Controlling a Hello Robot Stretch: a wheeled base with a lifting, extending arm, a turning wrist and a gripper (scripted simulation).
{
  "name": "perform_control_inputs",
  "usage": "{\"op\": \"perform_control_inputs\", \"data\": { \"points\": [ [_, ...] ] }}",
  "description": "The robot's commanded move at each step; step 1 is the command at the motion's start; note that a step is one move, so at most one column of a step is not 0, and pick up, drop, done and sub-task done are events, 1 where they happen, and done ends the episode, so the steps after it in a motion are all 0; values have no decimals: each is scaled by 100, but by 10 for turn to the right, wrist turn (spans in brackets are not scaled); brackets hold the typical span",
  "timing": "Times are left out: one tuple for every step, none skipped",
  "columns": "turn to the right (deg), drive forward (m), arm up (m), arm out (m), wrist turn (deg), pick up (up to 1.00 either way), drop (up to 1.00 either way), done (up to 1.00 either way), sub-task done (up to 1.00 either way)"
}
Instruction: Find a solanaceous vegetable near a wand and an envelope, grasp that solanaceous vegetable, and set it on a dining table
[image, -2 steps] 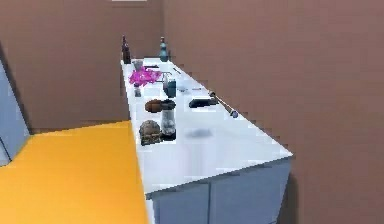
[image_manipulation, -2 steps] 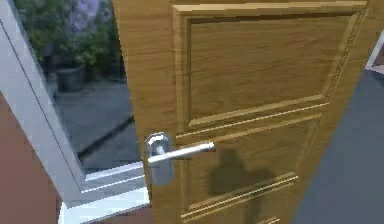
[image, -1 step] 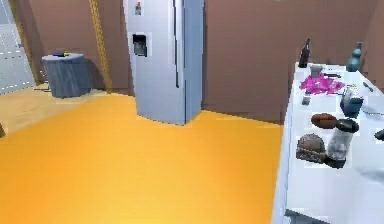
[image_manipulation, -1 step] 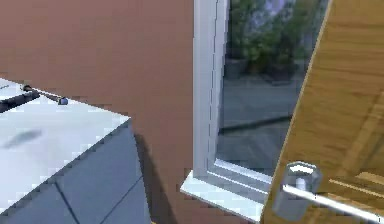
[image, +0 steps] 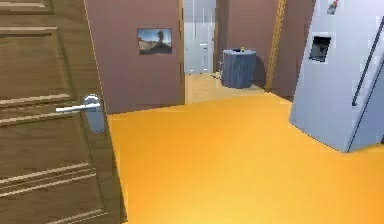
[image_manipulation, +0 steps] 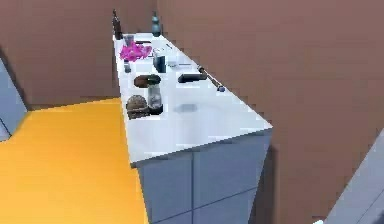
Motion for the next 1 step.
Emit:
{"op": "perform_control_inputs", "data": {
  "points": [
    [-300,0,0,0,0,0,0,0,0]
  ]
}}
